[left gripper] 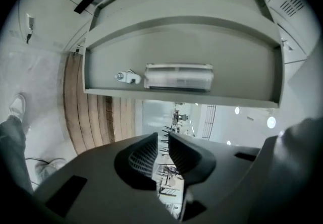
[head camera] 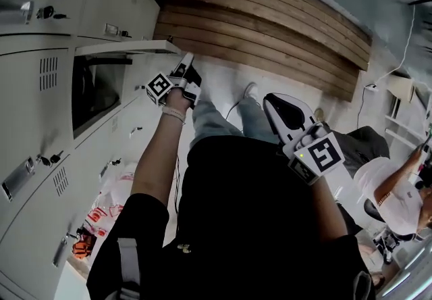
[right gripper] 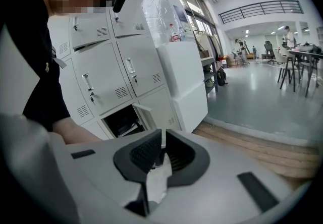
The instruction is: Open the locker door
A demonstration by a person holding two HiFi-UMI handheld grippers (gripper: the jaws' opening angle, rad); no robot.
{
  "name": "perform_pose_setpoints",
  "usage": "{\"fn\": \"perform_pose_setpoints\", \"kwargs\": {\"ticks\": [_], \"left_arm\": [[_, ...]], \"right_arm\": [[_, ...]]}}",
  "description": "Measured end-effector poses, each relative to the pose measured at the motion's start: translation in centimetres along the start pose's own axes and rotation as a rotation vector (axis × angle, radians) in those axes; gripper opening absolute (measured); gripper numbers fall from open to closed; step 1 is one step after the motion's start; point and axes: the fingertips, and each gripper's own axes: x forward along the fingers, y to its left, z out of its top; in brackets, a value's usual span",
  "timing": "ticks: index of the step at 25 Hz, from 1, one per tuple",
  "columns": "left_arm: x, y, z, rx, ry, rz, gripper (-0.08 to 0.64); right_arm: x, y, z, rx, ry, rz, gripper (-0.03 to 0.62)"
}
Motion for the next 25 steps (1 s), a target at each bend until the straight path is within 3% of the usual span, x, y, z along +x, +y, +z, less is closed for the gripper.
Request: {"fn": "perform_pose_setpoints", "kwargs": {"ticks": [4, 9, 13, 20, 25], "left_arm": [[-1.0, -4.4, -2.8, 0.058, 0.082, -0.020, 0.078], [-2.6, -11.1, -5.5, 0.211, 0.132, -0.036, 0.077], [-3.6, -17.3, -7.2, 0.453, 0.169, -0.058, 0.072], [-5.3, -26.7, -10.8, 0.958, 0.194, -0.060, 0.072], [-6.3, -31.5, -13.4, 1.237, 0.170, -0.063, 0.072]], "right_arm": [[0.6, -0.5, 1.0, -0.009, -0.034, 0.009, 0.044], [1.0, -0.7, 3.0, 0.038, -0.082, 0.039, 0.044], [1.0, -1.1, 4.2, -0.008, -0.129, 0.089, 0.044], [0.6, -1.6, 6.4, -0.027, -0.198, 0.146, 0.044], [0.5, -1.6, 7.6, -0.047, -0.235, 0.177, 0.044]]}}
